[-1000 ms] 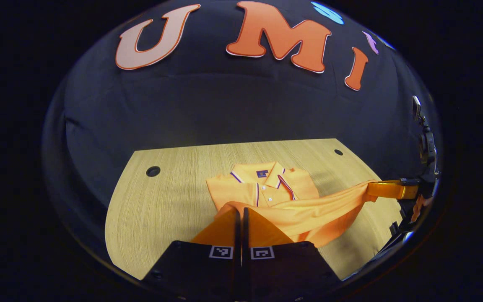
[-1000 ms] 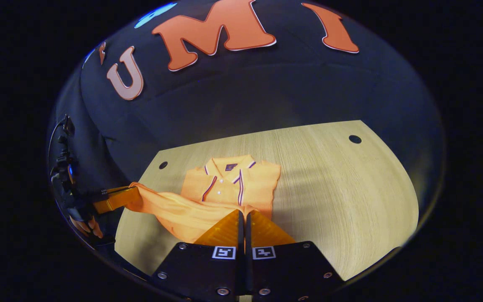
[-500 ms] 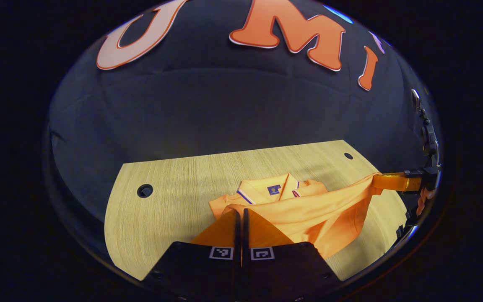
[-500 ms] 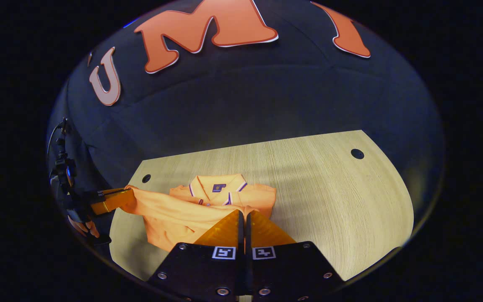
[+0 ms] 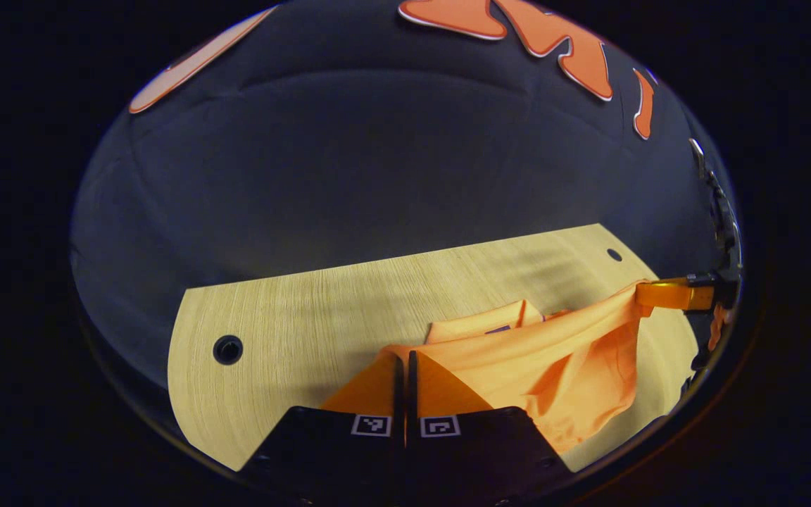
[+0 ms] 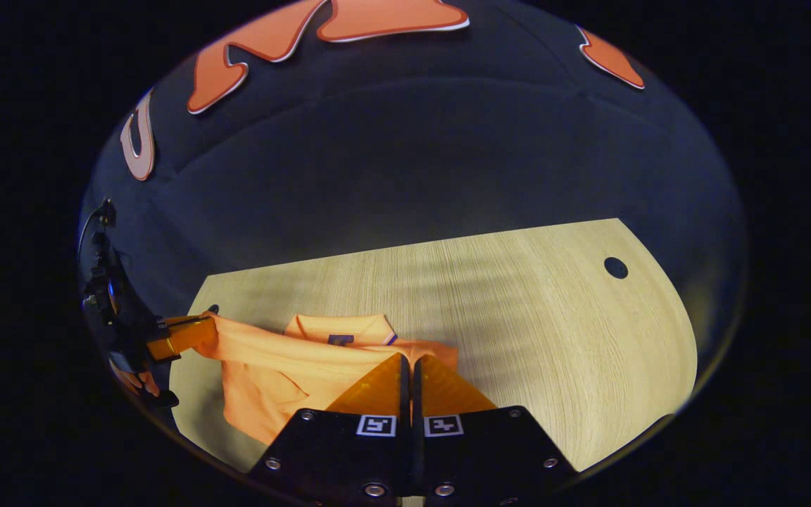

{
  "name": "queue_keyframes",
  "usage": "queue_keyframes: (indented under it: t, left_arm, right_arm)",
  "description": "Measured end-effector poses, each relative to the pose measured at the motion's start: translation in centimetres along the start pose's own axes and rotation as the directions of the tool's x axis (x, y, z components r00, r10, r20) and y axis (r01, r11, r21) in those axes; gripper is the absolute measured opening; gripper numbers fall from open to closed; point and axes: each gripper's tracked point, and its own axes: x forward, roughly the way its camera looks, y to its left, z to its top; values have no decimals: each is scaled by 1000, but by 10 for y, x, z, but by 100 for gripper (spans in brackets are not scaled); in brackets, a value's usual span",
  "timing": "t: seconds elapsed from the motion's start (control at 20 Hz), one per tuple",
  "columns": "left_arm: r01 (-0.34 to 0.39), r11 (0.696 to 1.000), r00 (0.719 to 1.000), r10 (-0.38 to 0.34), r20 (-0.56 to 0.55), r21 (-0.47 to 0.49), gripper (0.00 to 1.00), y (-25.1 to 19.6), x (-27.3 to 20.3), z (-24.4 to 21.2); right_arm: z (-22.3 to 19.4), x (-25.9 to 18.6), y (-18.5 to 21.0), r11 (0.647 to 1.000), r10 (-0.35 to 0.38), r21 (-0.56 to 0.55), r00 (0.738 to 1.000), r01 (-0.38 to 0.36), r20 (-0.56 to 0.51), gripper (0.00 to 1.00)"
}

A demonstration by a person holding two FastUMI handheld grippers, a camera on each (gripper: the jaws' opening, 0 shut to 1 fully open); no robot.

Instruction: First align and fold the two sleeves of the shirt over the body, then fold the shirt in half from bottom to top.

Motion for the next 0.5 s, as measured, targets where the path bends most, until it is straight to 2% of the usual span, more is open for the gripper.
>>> queue_keyframes:
  t: [0.15,0.5]
  left_arm:
    - [5,1000,999,-4,-33,23,1,-1,21,-8]
    - [-47,998,997,50,-55,45,1,8,34,-11]
  right_arm:
    - [-6,21,-8,999,-42,-2,998,42,-39,0]
    - [1,44,-18,996,-68,49,995,72,-78,1]
